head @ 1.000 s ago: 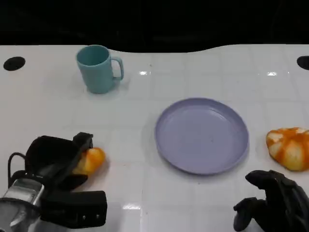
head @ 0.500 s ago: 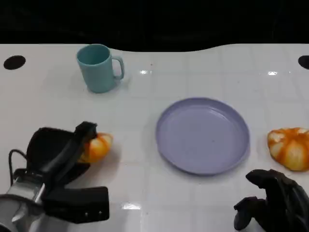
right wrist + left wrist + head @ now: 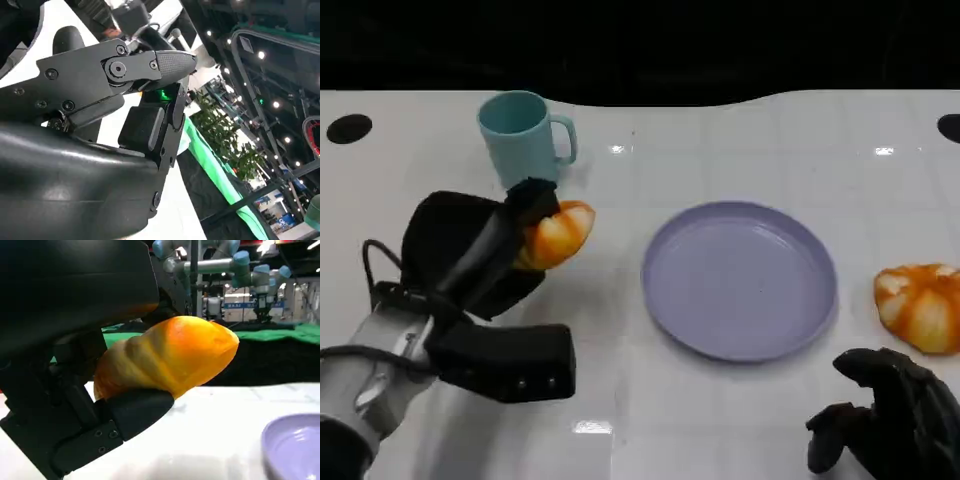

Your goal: Grasp the bread from the table and place it into the plate.

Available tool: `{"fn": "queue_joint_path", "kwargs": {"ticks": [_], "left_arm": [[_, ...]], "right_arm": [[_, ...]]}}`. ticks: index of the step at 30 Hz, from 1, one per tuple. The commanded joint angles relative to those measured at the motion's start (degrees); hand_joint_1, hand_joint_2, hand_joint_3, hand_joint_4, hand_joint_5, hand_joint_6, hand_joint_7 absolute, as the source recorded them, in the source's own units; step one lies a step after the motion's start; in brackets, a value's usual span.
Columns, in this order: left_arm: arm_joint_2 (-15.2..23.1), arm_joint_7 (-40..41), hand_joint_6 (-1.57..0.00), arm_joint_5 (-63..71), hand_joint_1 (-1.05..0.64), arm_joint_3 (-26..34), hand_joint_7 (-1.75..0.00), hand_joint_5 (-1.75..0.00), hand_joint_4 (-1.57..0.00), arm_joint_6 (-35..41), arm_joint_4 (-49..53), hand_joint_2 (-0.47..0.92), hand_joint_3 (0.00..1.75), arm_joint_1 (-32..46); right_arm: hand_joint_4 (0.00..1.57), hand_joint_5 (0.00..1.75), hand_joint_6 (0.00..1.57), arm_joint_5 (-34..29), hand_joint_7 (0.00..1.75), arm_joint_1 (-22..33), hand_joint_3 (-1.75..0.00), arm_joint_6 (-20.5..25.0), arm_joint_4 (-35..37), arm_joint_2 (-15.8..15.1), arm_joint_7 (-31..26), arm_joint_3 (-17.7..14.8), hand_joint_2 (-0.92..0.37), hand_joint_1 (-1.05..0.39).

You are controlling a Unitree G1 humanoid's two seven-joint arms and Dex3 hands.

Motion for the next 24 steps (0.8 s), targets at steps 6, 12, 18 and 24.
{"fn": "queue_joint_path", "kwargs": {"ticks": [6,12,18,24], "left_arm": [[-5.98,1.13,-1.07,0.58,-0.63,-2.16,-1.75,-1.75,-1.49,-3.1,6.69,0.33,1.74,-7.68],[-10.98,0.34,-0.96,1.37,-0.62,-4.97,-1.75,-1.75,-1.42,-3.2,11.06,0.37,1.63,-11.65],[-14.97,3.3,-0.95,2.52,-0.6,-7.76,-1.75,-1.75,-1.42,-4.89,18.5,0.41,1.59,-15.77],[-19.19,3.74,-0.82,2.75,-0.65,-10.55,-1.75,-1.75,-1.37,-6.3,25.37,0.44,1.52,-19.66]], "right_arm": [[1.57,0.6,1.57,0.14,0.24,0.07,-0.33,-0.93,0.36,-0.48,-0.04,-0.47,-0.92,-0.58],[1.57,0.61,1.57,0.01,0.26,0.24,-0.34,-0.83,-0.09,-0.53,-0.32,-0.29,-0.92,-0.59],[1.57,0.62,1.57,0.06,0.27,0.56,-0.36,-0.31,-0.76,-0.57,-0.8,0.0,-0.92,-0.58],[1.57,0.61,1.57,-0.15,0.26,0.53,-0.35,-0.56,-0.62,-0.75,-0.41,0.23,-0.92,-0.58]]}}
